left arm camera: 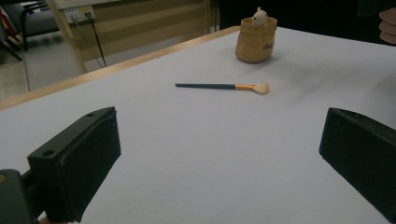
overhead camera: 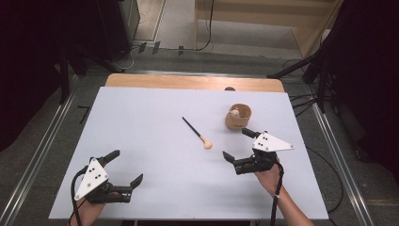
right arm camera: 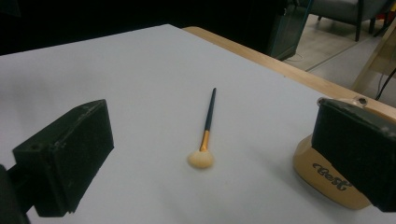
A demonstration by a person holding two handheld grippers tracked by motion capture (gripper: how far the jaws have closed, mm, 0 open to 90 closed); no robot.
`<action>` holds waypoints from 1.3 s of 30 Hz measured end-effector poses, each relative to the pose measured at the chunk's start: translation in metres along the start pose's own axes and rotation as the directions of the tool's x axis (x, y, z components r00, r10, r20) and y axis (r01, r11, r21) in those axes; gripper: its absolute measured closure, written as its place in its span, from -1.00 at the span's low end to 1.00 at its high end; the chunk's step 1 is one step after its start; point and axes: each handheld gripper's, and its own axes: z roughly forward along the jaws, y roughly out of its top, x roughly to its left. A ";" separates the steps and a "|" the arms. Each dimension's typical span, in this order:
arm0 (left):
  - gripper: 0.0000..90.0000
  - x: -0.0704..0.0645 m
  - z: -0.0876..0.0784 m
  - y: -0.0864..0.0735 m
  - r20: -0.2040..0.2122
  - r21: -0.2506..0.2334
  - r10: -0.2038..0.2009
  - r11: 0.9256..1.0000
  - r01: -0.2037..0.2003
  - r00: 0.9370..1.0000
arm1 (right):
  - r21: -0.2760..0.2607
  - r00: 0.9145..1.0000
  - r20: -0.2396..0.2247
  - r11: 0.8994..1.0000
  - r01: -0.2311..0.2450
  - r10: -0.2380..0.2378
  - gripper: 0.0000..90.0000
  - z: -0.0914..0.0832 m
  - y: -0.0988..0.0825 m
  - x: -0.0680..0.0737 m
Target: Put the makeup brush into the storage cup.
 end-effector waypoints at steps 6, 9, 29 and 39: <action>-1.00 0.000 0.000 0.000 0.001 -0.007 -0.006 1.000 0.006 1.000 | 0.001 1.000 -0.005 1.000 -0.005 0.005 -1.00 0.007 0.001 -0.002; -1.00 0.000 0.000 0.000 0.001 -0.008 -0.007 1.000 0.007 1.000 | 0.001 1.000 -0.009 1.000 -0.008 0.008 -1.00 0.011 0.003 -0.002; -1.00 0.002 -0.001 -0.001 0.000 -0.007 -0.010 1.000 0.010 1.000 | 0.009 0.999 -0.032 1.000 -0.015 0.015 -1.00 0.045 0.018 -0.005; -1.00 0.003 -0.003 -0.001 -0.003 -0.011 -0.012 1.000 0.012 1.000 | 0.016 1.000 -0.025 1.000 -0.015 0.016 -1.00 0.057 0.025 -0.007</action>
